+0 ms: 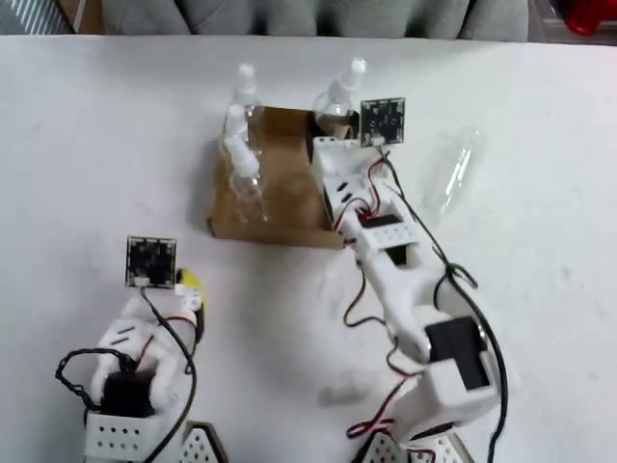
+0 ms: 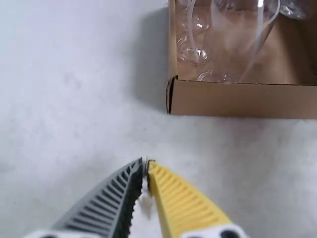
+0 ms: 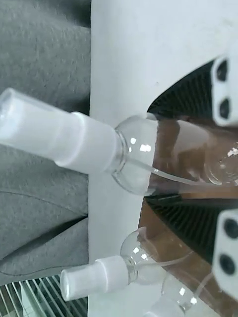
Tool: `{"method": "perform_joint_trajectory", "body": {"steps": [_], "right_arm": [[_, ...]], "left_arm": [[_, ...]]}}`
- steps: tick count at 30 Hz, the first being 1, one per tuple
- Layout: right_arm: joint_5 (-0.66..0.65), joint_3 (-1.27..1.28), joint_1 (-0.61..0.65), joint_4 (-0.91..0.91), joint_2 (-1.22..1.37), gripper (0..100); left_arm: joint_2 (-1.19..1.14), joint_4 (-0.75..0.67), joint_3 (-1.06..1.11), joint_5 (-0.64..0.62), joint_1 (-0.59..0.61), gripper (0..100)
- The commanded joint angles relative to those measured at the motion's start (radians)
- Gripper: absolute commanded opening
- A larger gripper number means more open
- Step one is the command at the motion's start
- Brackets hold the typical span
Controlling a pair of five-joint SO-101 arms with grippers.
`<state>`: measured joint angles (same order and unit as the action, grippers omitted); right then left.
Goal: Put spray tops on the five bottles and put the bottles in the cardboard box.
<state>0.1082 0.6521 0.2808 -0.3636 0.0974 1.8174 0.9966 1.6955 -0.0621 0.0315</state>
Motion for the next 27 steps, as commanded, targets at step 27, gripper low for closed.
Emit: {"method": "perform_joint_trajectory", "body": {"steps": [27], "right_arm": [[-0.181,-0.255,-0.039,-0.234,0.367,1.6]], "left_arm": [[0.012,-0.005,-0.003,-0.005,0.010,2]]}}
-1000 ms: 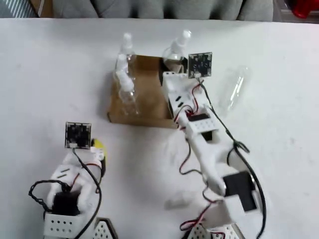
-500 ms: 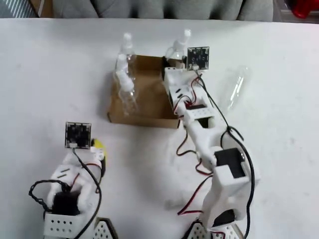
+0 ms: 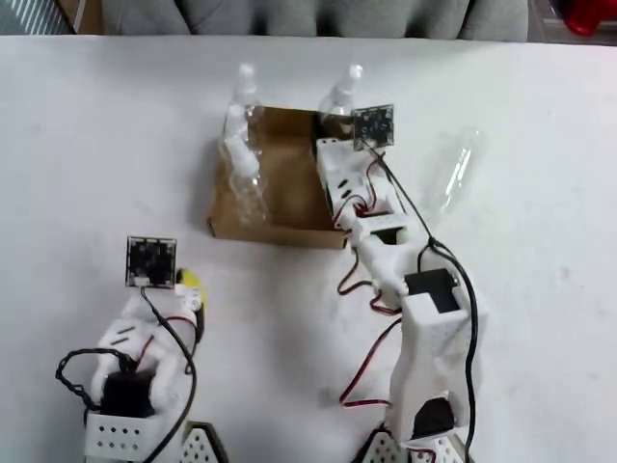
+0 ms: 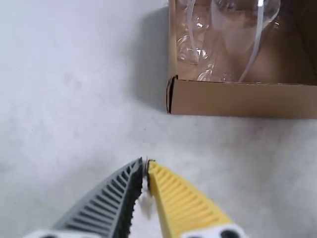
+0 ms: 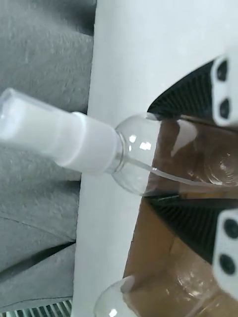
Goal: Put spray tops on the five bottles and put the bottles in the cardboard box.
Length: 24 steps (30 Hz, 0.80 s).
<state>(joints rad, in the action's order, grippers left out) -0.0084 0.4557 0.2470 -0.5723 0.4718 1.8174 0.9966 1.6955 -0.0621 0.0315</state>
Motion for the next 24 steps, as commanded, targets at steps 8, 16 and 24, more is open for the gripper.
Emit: {"method": "perform_joint_trajectory", "body": {"steps": [8,16,24], "right_arm": [[-0.057,-0.058,-0.013,-0.025,0.036,1.6],[-0.061,-0.057,-0.013,-0.027,0.068,1.9],[-0.060,-0.057,-0.012,-0.027,0.061,2.2]], "left_arm": [[0.012,-0.005,-0.003,-0.005,0.010,2],[0.012,-0.005,-0.003,-0.005,0.010,2],[0.012,-0.005,-0.003,-0.005,0.010,2]]}}
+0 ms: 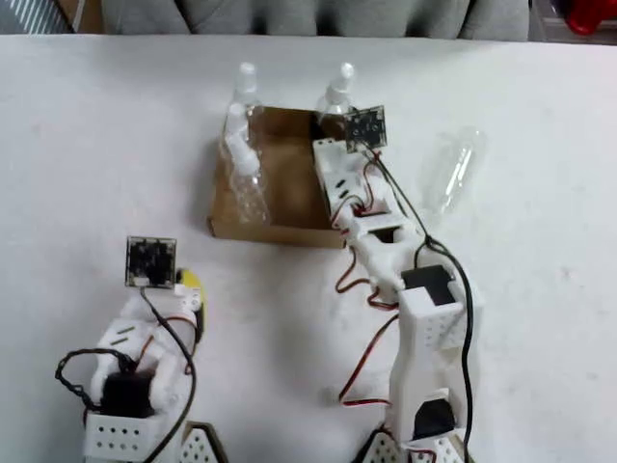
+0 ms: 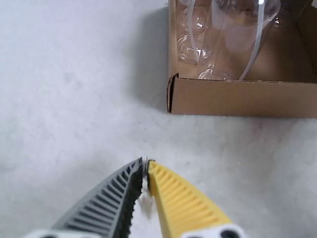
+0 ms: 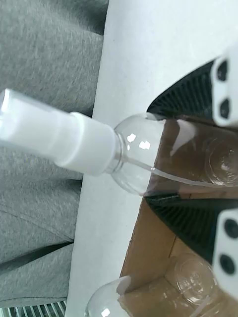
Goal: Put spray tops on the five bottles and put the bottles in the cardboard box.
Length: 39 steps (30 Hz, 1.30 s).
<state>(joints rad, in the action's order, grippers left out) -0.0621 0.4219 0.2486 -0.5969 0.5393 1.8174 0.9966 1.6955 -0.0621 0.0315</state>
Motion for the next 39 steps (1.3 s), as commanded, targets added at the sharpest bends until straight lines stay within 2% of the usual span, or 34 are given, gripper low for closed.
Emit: {"method": "perform_joint_trajectory", "body": {"steps": [1,15,22,36,39], "right_arm": [[-0.006,-0.023,-0.010,-0.002,-0.005,2.2],[-0.006,-0.025,-0.005,-0.002,-0.001,2.4],[-0.006,-0.023,0.004,-0.002,0.001,17.3],[-0.006,-0.023,0.004,-0.002,0.001,18.4],[-0.006,-0.025,0.005,-0.002,-0.004,21.3]], "left_arm": [[0.012,-0.005,-0.003,-0.005,0.010,2],[0.012,-0.005,-0.003,-0.005,0.010,2],[0.012,-0.005,-0.003,-0.005,0.010,2],[0.012,-0.005,-0.003,-0.005,0.010,2],[0.012,-0.005,-0.003,-0.005,0.010,2]]}}
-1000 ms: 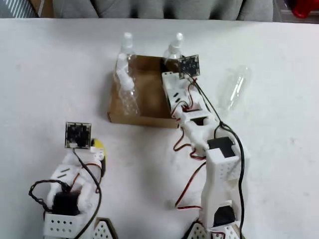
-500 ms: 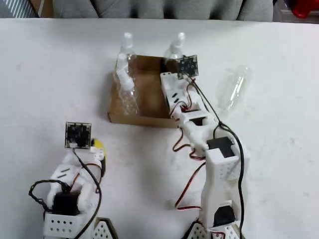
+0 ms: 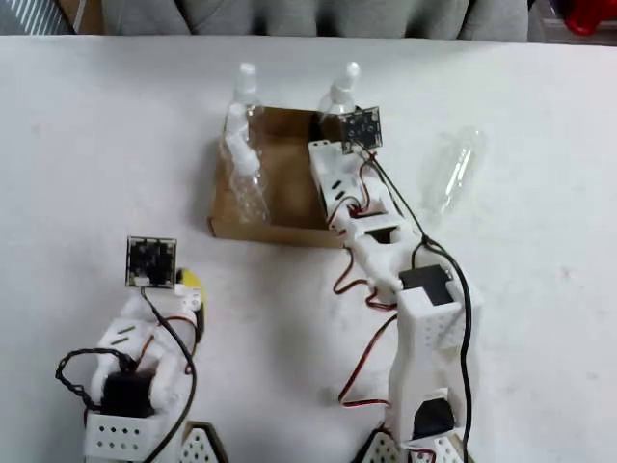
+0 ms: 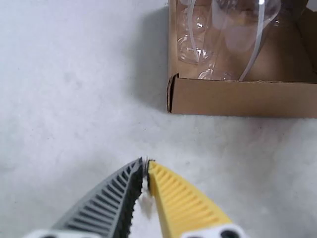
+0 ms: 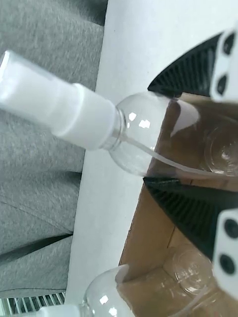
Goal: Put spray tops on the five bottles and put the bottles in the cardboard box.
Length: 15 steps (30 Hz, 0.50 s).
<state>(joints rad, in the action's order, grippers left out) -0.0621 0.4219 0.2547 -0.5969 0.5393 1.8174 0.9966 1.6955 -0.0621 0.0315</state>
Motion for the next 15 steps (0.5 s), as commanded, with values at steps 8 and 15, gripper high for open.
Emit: {"method": "perform_joint_trajectory", "body": {"steps": [8,15], "right_arm": [[-0.006,-0.023,0.015,-0.002,0.002,28.3],[-0.006,-0.023,0.015,-0.002,0.001,28.5]], "left_arm": [[0.012,-0.005,-0.003,-0.005,0.010,2],[0.012,-0.005,-0.003,-0.005,0.010,2]]}}
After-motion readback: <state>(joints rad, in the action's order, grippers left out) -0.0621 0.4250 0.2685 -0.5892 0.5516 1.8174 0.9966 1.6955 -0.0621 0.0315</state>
